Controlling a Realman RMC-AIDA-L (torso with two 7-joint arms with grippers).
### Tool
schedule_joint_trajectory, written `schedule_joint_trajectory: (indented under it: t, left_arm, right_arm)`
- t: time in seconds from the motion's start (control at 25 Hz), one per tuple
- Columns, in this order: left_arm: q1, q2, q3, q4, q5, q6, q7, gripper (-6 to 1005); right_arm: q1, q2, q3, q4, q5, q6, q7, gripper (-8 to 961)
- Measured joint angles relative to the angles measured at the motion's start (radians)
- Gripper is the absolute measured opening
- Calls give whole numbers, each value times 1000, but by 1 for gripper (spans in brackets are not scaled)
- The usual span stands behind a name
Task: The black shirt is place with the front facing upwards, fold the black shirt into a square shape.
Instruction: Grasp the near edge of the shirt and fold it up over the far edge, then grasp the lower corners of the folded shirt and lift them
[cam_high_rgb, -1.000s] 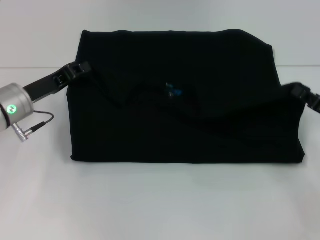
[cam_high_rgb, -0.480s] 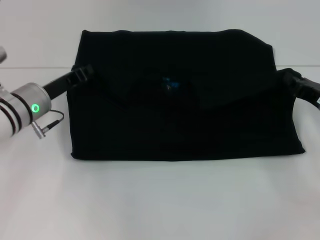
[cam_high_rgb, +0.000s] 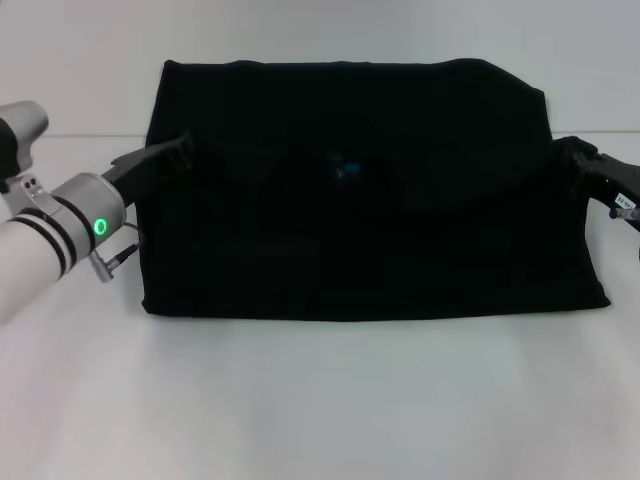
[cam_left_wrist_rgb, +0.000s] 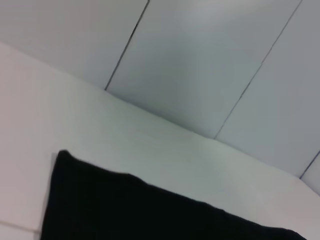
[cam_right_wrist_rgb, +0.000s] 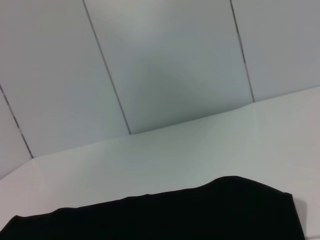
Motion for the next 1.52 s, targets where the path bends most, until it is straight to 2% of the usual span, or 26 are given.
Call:
schedule_joint_trajectory:
  t: [0.24,0.28,0.52,0.6,0.8,0.88,0.92,1.04,1.12,1.2,1.32,1.44,1.52]
  left_arm:
    - [-3,-2,3,-65,-140,16,197,58]
    - [-5,-2,5,-71,-144,15,210,89]
    - [-10,-3,6,-87,-146,-42,241,267]
    - [-5,-2,5,-88,-147,-57,244,313]
    - [20,2,23,-90,-144,-50,168,427]
    - [53,4,87,-65,-133,-21,42,473]
    - [58,4,90,-60,-132,-13,33,512]
    - [111,5,116,-6,-126,101,-66,628]
    - [165,11,154,62,-105,209,-198,706]
    - [214,25,180,139,-36,311,-343,784]
    - [269,55,166,274,159,445,-585,900]
    - [286,78,141,358,329,533,-758,924]
    - [280,98,82,384,458,599,-832,940]
  right_arm:
    - [-2,-1,-6,1,1,5,-1,85]
    - [-4,-1,-6,1,1,4,1,85]
    - [-15,-2,-5,15,0,-2,10,311]
    - [-26,-2,-4,21,0,-16,11,360]
    - [-81,-5,-6,25,0,-144,30,482]
    - [-108,-6,-6,19,0,-202,61,531]
    - [-119,-8,-6,17,-3,-230,76,555]
    - [-152,-13,-24,8,-22,-311,92,751]
    - [-180,-17,-54,-9,-53,-378,100,750]
    - [-207,-22,-99,-38,-103,-452,115,749]
    - [-234,-24,-167,-77,-185,-541,126,748]
    - [-249,-24,-207,-97,-257,-588,126,747]
    - [-250,-22,-218,-102,-303,-598,122,747]
